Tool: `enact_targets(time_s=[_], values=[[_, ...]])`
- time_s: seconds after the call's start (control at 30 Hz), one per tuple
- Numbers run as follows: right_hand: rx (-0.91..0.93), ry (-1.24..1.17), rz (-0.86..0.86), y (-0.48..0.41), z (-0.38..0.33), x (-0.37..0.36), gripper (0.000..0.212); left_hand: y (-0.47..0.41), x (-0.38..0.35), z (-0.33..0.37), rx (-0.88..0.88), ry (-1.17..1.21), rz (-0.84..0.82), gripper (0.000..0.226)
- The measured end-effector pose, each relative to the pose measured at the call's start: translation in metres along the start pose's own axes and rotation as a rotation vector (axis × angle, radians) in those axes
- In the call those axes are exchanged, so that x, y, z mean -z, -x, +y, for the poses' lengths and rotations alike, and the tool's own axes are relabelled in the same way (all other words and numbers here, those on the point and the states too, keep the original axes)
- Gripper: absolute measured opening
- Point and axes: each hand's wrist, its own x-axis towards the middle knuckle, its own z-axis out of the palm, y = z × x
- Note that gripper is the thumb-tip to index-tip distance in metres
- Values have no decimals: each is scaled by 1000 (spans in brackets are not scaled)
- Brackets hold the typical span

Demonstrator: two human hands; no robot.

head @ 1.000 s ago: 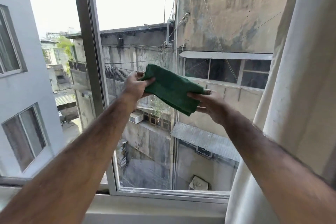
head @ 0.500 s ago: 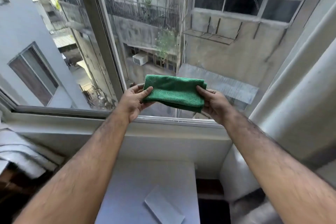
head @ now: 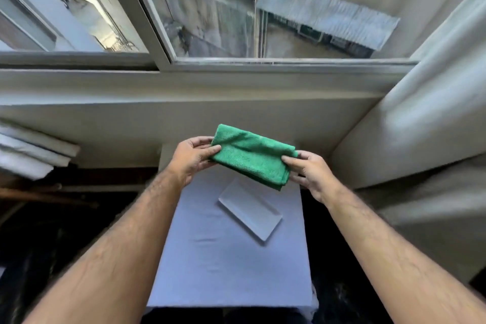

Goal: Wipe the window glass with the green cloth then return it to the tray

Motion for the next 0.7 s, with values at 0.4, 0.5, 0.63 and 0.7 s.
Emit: enact_targets(time_s=[0.4,0.5,0.63,0.7], values=[[-209,248,244,-72,221,-3,10,-93,6,-191,51,-639,138,36],[-195,344,288,-90,256,-5,21,-109,5,-221,5,-831,127,37],[-199,470,316,-106,279,-7,24,-121,4,-250,-26,-1014,131,37],[-203,522,341,-111,285,-12,23,-124,4,-260,-66,-1117,134,37]])
